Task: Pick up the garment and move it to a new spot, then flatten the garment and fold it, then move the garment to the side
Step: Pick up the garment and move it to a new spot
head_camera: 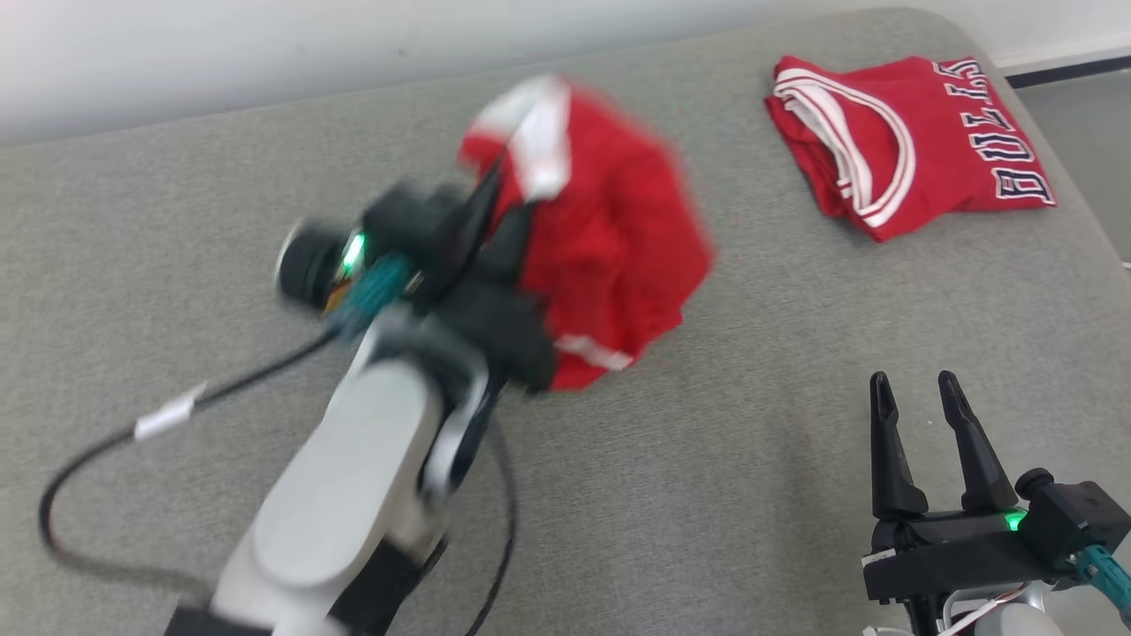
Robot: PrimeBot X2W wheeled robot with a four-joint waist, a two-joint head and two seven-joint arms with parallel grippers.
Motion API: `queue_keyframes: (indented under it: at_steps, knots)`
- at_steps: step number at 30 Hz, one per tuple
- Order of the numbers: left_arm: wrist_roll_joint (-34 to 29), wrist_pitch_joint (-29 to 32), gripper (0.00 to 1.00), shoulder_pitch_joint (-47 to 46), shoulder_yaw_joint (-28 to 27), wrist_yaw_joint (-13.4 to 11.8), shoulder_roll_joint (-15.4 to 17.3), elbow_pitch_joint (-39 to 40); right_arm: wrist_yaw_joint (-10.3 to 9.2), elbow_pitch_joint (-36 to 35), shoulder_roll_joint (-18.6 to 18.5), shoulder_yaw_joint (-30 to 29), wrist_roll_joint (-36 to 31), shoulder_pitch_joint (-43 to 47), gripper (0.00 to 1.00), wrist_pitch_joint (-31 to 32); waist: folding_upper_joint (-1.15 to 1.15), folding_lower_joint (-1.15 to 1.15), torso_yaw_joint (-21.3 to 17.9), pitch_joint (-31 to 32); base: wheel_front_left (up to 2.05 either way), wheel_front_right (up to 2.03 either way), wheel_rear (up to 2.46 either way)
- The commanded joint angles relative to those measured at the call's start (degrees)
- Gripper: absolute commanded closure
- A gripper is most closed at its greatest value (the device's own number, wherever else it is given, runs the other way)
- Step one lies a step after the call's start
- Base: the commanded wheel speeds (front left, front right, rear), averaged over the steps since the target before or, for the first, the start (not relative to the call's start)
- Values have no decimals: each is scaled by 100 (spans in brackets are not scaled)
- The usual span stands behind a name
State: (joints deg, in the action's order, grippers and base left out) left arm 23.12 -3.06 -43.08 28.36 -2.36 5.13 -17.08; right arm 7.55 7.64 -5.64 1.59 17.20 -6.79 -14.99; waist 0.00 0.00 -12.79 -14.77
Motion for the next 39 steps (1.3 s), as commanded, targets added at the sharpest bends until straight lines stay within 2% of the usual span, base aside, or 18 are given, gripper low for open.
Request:
queue_keyframes:
  at_steps: [1, 10, 11, 13, 20, 29, 39]
  knots:
    - [12, -61, 100, 134, -41, -27, 60, -15, -15, -19, -35, -2, -20, 6, 0, -19, 0, 0, 55, -23, 0, 0, 0]
    - [399, -554, 100, 1404, -414, -106, 496, -665, -15, -33, -117, -4, -52, 27, 0, 70, 0, 0, 188, -9, 0, 0, 0]
    - [426, -613, 75, 1451, -448, -109, 512, -731, -15, -40, -125, 5, -60, 39, 0, 77, 0, 0, 205, 3, 0, 0, 0]
    - [415, -710, 0, 1550, -453, -101, 570, -879, -15, -53, -134, 5, -62, 56, 0, 111, 0, 0, 255, 42, 0, 0, 0]
    - [316, -1015, 0, 1768, -333, -22, 524, -904, -15, -114, -138, -24, -66, 173, 0, 170, 0, 0, 523, 246, 0, 0, 0]
    - [41, -1190, 0, 2398, -134, -138, 475, -121, -16, -158, -110, -128, -80, 451, 0, 248, 0, 0, 879, 569, 0, 0, 0]
    - [-108, -1213, 0, 3073, -642, -505, 968, 926, -16, -322, -152, -278, -123, 695, 0, 354, 0, 0, 1196, 1015, 0, 0, 0]
